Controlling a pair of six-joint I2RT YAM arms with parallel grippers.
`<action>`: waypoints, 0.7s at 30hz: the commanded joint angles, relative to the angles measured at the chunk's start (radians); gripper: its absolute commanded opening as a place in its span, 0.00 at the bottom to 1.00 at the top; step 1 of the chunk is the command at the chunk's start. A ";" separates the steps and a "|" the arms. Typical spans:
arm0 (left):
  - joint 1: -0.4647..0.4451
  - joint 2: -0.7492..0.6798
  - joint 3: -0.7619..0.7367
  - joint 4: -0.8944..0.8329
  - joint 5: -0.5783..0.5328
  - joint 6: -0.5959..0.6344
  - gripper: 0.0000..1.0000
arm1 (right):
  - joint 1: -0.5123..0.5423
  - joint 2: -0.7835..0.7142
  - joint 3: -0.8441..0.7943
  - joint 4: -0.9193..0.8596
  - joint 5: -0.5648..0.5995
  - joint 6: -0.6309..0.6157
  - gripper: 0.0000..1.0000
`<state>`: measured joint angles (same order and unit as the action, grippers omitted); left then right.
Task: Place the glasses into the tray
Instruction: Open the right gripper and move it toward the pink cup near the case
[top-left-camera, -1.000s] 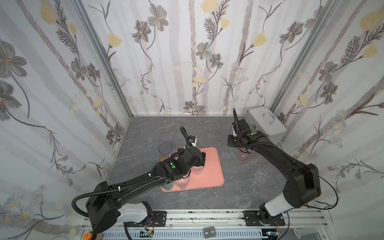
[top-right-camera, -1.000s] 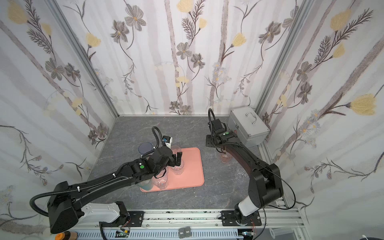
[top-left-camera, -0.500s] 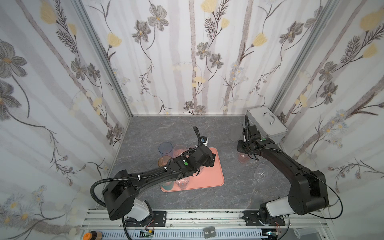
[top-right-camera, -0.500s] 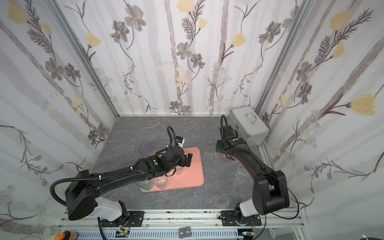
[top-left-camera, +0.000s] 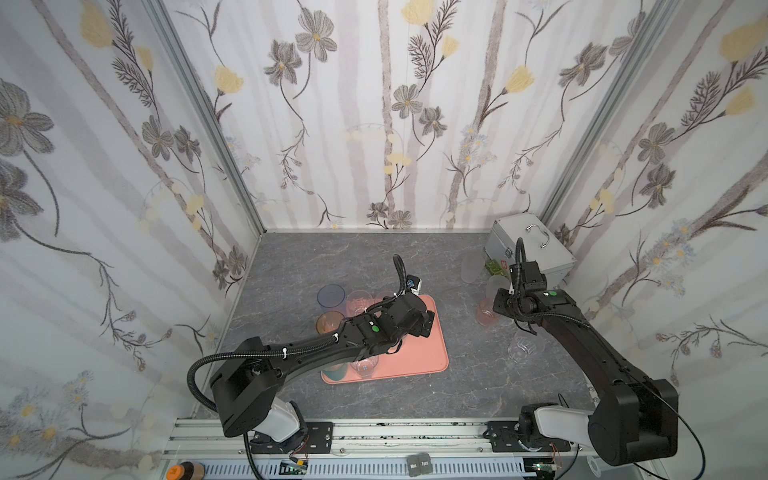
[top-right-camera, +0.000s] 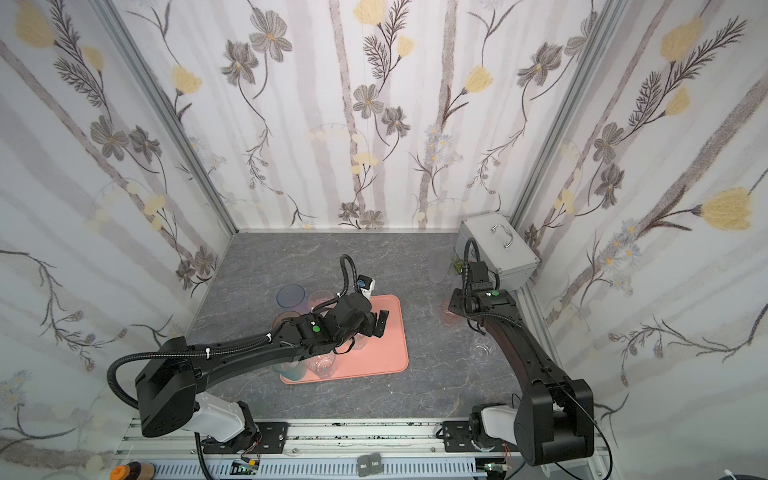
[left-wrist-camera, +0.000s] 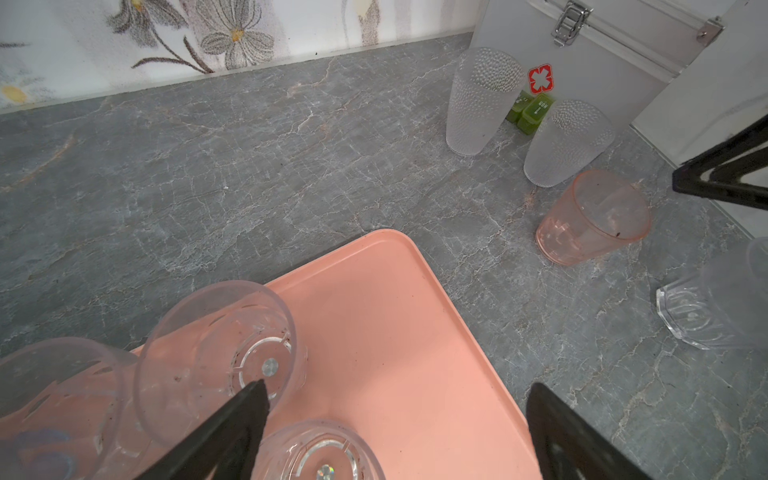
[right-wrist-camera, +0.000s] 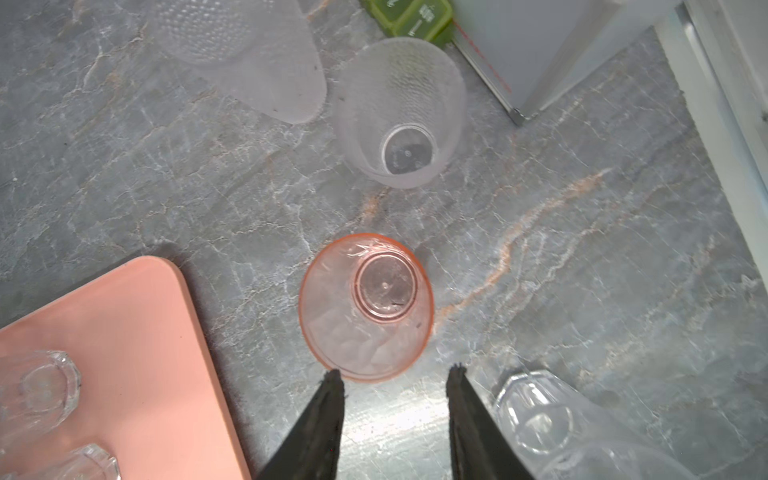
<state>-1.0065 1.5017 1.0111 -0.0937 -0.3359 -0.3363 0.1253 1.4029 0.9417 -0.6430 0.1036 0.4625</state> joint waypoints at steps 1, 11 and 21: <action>0.000 -0.006 -0.007 0.051 0.003 0.047 1.00 | -0.030 -0.031 -0.013 -0.054 0.008 0.013 0.43; 0.009 -0.090 -0.102 0.111 0.000 0.062 1.00 | -0.110 -0.002 -0.086 -0.053 -0.009 0.025 0.41; 0.030 -0.151 -0.164 0.149 -0.005 0.062 1.00 | -0.116 -0.012 -0.112 -0.058 -0.022 0.031 0.34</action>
<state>-0.9798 1.3609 0.8536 0.0128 -0.3290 -0.2825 0.0074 1.4075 0.8135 -0.7010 0.0845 0.4816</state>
